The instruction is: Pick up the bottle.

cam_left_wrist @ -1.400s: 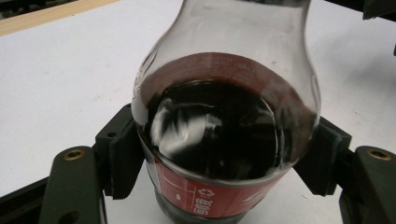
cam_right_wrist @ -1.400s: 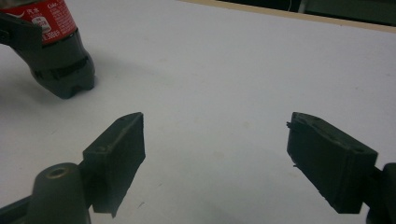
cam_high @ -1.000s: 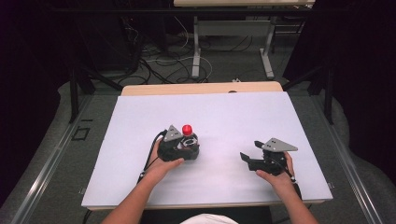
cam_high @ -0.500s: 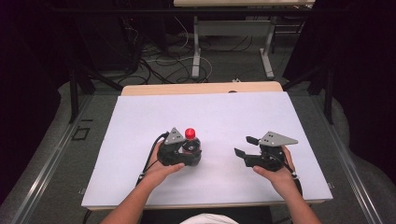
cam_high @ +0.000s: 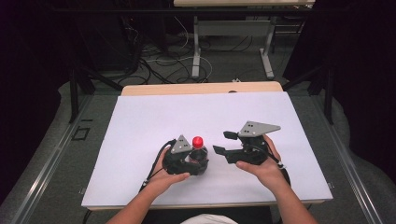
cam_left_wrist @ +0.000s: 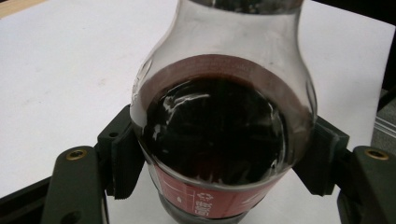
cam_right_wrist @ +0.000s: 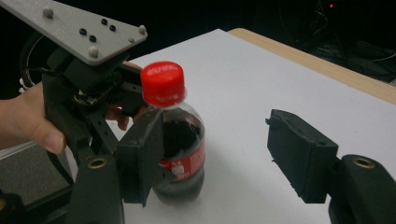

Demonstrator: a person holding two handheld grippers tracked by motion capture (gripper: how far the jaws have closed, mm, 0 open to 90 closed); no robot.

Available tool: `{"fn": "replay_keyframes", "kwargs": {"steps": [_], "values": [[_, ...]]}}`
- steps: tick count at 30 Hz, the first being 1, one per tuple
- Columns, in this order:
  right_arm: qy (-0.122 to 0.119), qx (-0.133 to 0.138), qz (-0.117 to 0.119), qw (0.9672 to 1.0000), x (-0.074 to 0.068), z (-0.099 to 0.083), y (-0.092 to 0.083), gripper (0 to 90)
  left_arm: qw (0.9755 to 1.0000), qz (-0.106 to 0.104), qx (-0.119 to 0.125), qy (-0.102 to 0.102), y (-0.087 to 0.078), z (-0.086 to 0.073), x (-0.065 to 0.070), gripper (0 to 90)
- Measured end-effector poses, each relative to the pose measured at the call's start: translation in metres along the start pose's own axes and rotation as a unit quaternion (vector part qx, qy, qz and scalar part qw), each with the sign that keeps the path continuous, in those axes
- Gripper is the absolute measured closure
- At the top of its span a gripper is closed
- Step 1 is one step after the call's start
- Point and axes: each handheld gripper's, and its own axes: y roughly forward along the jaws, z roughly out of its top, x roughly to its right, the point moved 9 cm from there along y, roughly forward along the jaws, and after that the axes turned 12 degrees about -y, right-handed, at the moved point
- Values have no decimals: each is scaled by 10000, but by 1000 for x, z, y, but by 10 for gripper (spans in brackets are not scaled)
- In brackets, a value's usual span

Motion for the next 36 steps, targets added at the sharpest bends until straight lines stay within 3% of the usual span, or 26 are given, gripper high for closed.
{"fn": "replay_keyframes", "kwargs": {"steps": [3, 11, 14, 21, 26, 31, 36], "values": [[-119, -23, 280, 9995, -10, 10, 7, 392, 10000, -47, -6, 17, 0, -2, 6, 294], [-219, -59, 459, 9987, -22, 19, 15, 466, 9999, -86, -70, 99, 1, -5, 13, 293], [-112, 2, 444, 9990, -24, 23, 17, 497, 9999, -86, -68, 102, 3, -6, 15, 294], [-20, -231, 433, 9988, -28, 21, 23, 554, 9997, -116, -97, 194, 5, -8, 19, 294], [115, -347, 439, 9984, -32, 18, 27, 580, 9998, -138, -69, 115, 5, -8, 22, 294], [119, -390, 283, 9988, -33, 17, 32, 589, 9996, -170, -151, 147, 4, -8, 24, 294], [42, -414, 258, 9988, -35, 16, 35, 606, 9997, -167, -39, 170, 4, -6, 26, 294]]}}
